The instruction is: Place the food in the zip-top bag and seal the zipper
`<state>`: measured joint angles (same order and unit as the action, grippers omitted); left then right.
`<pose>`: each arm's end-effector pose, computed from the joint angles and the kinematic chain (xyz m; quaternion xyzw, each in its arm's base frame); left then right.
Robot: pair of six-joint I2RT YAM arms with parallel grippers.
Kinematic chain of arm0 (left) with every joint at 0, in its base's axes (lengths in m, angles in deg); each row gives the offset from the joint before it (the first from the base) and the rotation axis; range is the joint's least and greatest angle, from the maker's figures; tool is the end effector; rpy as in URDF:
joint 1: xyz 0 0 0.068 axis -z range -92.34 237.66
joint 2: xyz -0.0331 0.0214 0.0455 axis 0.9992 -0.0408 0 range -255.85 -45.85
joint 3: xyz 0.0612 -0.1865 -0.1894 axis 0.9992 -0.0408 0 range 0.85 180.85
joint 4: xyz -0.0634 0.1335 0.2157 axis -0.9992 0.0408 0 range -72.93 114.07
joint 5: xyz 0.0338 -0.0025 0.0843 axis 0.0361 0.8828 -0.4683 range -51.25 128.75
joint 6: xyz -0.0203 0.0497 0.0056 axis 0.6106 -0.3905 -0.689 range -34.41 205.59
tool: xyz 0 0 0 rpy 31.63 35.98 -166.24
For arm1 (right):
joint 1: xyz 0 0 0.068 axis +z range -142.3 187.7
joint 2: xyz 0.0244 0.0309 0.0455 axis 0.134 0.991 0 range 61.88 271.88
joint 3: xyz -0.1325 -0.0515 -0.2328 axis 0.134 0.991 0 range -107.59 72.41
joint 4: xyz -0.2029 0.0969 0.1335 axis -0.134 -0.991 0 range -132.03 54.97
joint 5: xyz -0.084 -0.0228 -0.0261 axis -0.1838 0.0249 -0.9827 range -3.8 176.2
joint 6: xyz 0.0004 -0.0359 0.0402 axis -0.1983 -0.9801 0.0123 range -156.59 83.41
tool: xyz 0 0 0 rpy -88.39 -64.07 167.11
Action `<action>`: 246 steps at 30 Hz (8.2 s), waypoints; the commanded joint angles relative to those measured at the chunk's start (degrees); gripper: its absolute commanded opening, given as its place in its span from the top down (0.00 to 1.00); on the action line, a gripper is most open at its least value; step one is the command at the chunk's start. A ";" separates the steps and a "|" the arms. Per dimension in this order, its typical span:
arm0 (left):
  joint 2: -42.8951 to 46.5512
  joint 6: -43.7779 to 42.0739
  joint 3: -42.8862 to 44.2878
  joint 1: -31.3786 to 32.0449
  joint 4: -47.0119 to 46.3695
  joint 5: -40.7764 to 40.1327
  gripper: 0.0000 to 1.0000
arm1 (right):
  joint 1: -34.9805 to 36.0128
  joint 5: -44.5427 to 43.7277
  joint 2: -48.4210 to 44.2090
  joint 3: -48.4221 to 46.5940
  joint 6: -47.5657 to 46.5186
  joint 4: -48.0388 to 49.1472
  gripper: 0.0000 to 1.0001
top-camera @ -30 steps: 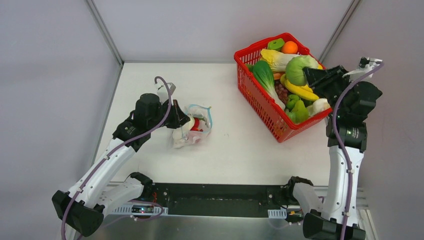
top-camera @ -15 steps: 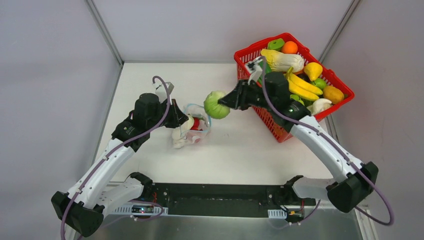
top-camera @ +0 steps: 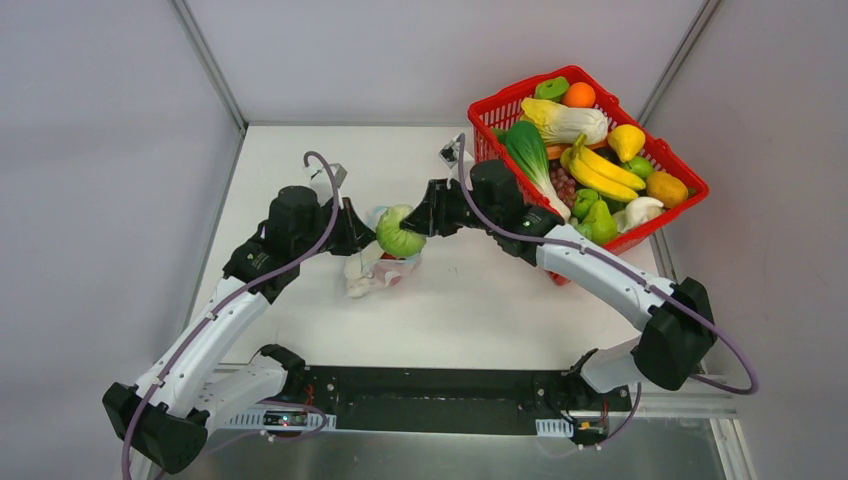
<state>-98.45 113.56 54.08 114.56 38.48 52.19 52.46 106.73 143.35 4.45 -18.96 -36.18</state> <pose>0.1797 -0.1003 0.3473 0.0588 0.8180 -0.3453 0.4563 0.2304 0.2462 0.3485 -0.2886 0.7316 0.4321 0.4412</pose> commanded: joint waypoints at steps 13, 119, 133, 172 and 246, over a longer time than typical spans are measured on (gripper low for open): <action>0.43 2.12 1.75 -0.07 -4.24 0.99 1.00 | 2.84 7.29 0.99 -0.77 -15.87 -2.52 0.58; 0.96 -1.51 1.80 -0.09 -1.14 -0.03 1.00 | -57.85 -22.73 16.02 -30.08 -11.02 -22.02 0.09; 1.77 -1.42 1.67 -0.09 -0.84 -0.33 1.00 | -57.85 -19.28 16.77 -30.27 -10.10 -22.71 0.42; 1.10 0.01 1.21 -0.09 -2.44 0.27 1.00 | -15.96 17.37 -9.45 -0.72 6.44 1.64 0.47; 3.20 2.03 0.70 -0.09 -4.01 -1.41 1.00 | 3.33 11.48 8.35 1.01 -1.95 0.51 0.65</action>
<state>-96.77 114.95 53.95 114.58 37.49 50.39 55.62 118.71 152.03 6.65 -21.17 -38.30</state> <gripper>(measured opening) 0.010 0.404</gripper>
